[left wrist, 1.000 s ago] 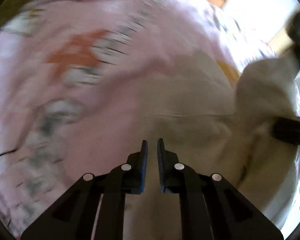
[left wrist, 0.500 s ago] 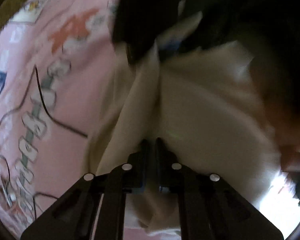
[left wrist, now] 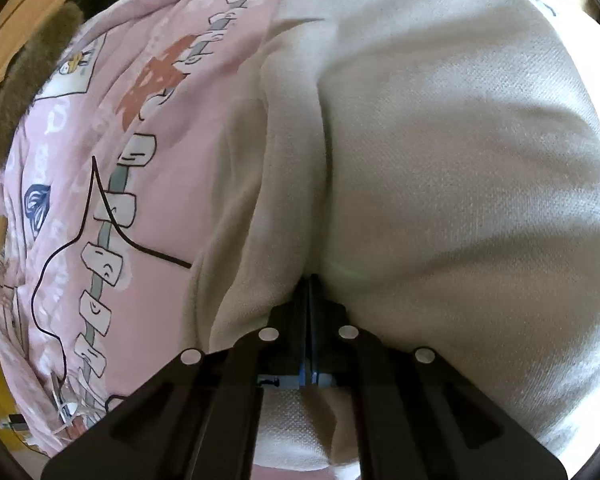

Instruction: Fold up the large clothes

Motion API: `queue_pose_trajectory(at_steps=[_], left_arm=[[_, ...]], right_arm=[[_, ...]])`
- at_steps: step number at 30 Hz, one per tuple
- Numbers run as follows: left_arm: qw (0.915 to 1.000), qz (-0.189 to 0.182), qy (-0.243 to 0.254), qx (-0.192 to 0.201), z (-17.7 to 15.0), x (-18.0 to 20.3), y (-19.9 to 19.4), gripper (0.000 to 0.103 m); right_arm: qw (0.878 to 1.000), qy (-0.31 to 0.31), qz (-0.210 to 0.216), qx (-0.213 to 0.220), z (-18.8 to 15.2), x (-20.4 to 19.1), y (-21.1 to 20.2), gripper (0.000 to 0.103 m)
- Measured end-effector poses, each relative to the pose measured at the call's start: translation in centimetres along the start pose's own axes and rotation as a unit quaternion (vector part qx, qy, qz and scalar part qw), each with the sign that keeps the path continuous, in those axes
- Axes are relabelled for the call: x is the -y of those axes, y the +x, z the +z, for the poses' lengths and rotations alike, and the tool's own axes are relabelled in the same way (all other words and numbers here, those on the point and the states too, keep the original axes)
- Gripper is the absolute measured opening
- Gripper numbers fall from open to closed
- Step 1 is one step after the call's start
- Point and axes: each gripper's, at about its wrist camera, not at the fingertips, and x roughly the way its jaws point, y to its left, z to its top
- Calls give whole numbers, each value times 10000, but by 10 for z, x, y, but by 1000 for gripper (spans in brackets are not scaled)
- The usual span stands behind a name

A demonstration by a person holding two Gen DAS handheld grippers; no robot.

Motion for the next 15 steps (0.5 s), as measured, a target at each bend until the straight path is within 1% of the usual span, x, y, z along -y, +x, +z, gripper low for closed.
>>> queue_pose_trajectory(at_steps=[1, 3, 4, 6, 7, 8, 9, 11, 12, 13, 15], left_arm=[[10000, -45, -30, -7, -1, -1, -1, 4], [10000, -34, -25, -60, 0, -6, 1, 4], [10000, -22, 36, -24, -2, -7, 0, 4], [9999, 18, 105, 42, -5, -9, -4, 3], [9999, -115, 77, 54, -6, -14, -9, 3], [9998, -192, 5, 18, -6, -20, -13, 3], [9994, -293, -169, 12, -6, -31, -22, 3], [9974, -558, -357, 299, 1, -48, -49, 3], [9961, -709, -313, 413, 7, -50, -59, 3], [9948, -855, -258, 496, 12, -48, -68, 3], [9930, -1004, -200, 598, 31, -38, -82, 3]], right_arm=[[9997, 123, -44, -186, -23, 4, 14, 16], [9995, -11, -268, 169, -46, 2, 19, 15], [9989, -14, -355, 295, -49, 1, 21, 14], [9980, 493, -311, 241, -52, 10, 36, 13], [9976, 519, -443, 112, -54, 12, 52, 12], [9975, 420, -557, 88, -56, 11, 60, 12], [9973, 435, -577, 98, -56, 11, 65, 12], [9958, 849, -312, 148, -54, 20, 74, 11], [9950, 954, -237, 196, -55, 23, 76, 11], [9937, 1067, -188, 284, -58, 26, 79, 10], [9922, 1176, -135, 378, -60, 27, 80, 10]])
